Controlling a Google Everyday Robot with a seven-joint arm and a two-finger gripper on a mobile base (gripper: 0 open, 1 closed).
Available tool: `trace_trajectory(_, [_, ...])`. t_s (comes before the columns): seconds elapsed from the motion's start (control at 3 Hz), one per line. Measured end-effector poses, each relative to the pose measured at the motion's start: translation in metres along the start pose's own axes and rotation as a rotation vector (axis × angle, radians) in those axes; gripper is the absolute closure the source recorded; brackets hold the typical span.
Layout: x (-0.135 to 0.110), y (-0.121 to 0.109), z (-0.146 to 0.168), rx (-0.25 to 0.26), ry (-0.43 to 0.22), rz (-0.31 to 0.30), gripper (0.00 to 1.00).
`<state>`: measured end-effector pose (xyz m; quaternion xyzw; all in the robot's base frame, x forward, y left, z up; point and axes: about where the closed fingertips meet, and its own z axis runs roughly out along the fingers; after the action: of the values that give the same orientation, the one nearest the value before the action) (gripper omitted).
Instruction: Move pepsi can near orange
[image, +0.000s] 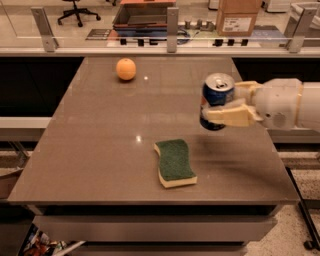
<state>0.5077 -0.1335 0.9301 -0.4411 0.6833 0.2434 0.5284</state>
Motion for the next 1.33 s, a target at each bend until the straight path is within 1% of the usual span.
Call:
trace_trajectory(0.33, [-0.026, -0.013, 0.037, 0.011, 0.007, -0.034, 1.00])
trace_trajectory(0.67, [-0.043, -0.030, 0.078, 0.009, -0.003, -0.047, 1.00])
trace_trajectory(1.0, [-0.049, -0.043, 0.118, -0.005, -0.024, -0.029, 1.00])
trace_trajectory(1.33, [-0.047, -0.055, 0.155, -0.005, -0.027, -0.009, 1.00])
